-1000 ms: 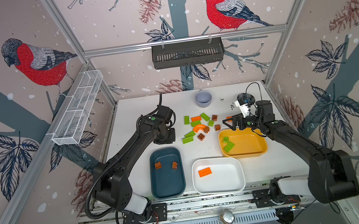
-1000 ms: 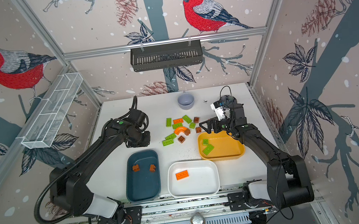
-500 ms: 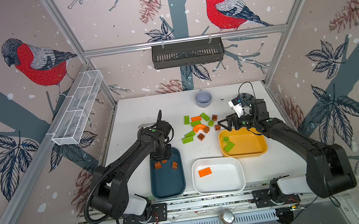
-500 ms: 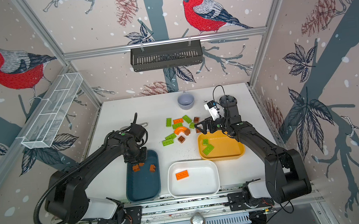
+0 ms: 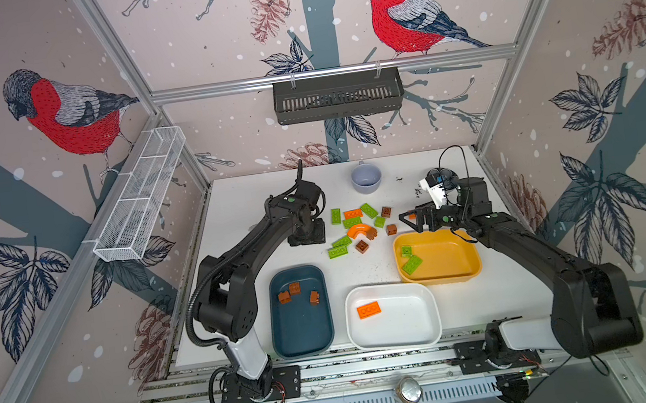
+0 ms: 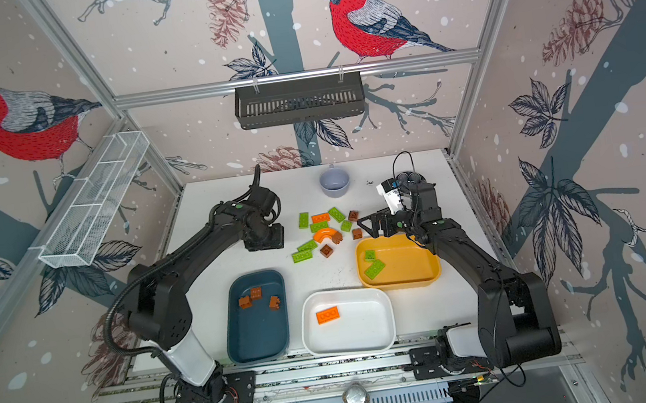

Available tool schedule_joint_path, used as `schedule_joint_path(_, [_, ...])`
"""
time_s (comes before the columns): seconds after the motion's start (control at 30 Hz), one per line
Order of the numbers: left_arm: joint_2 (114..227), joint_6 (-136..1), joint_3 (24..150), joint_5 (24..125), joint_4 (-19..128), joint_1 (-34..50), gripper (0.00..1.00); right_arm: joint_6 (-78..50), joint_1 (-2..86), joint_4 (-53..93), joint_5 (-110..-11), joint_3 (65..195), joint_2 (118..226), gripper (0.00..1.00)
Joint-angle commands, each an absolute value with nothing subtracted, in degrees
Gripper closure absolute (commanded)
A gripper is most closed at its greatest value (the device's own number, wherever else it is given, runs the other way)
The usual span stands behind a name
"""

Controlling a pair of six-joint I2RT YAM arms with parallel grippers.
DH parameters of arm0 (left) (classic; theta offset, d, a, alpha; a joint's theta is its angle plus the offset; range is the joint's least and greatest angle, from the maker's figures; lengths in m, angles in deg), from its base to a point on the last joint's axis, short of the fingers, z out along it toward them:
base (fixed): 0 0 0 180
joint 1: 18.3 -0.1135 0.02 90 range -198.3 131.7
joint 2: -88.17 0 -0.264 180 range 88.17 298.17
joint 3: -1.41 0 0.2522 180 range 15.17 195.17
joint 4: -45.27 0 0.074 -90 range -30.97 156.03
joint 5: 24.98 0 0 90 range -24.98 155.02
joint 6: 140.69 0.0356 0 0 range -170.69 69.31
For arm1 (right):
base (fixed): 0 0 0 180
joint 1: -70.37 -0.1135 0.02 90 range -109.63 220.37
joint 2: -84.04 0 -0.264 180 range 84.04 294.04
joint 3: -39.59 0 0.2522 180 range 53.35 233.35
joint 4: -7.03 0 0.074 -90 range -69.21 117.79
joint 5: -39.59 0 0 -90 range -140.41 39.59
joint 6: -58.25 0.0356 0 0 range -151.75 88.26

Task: Sort the legos into containers by color
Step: 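Reach the left gripper to the pile and grasp a lime-green brick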

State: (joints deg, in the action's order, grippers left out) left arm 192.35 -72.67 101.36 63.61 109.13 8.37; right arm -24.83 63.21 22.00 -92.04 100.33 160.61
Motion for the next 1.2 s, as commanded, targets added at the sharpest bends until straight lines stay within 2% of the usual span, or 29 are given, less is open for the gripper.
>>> schedule_joint_path(0.0, [198.3,-69.6,107.8,65.2,106.0,8.2,0.38,-25.1,63.8,21.8,-92.0,100.8,160.1,0.01])
schedule_joint_path(0.23, [212.7,-68.1,122.3,65.5,104.4,8.2,0.38,-24.9,64.6,21.9,-91.2,100.0,159.2,0.01])
schedule_joint_path(0.63, [227.7,-68.0,137.7,66.5,104.3,8.2,0.38,-25.5,65.8,22.8,-90.1,99.6,159.5,0.01])
schedule_joint_path(0.8, [229.1,-67.8,138.6,66.5,105.0,8.4,0.4,-25.7,66.3,23.0,-89.9,99.3,159.4,0.01])
schedule_joint_path(1.17, [229.5,-67.7,136.6,61.5,106.5,10.2,0.49,-26.2,66.5,22.9,-90.3,99.5,160.2,0.01])
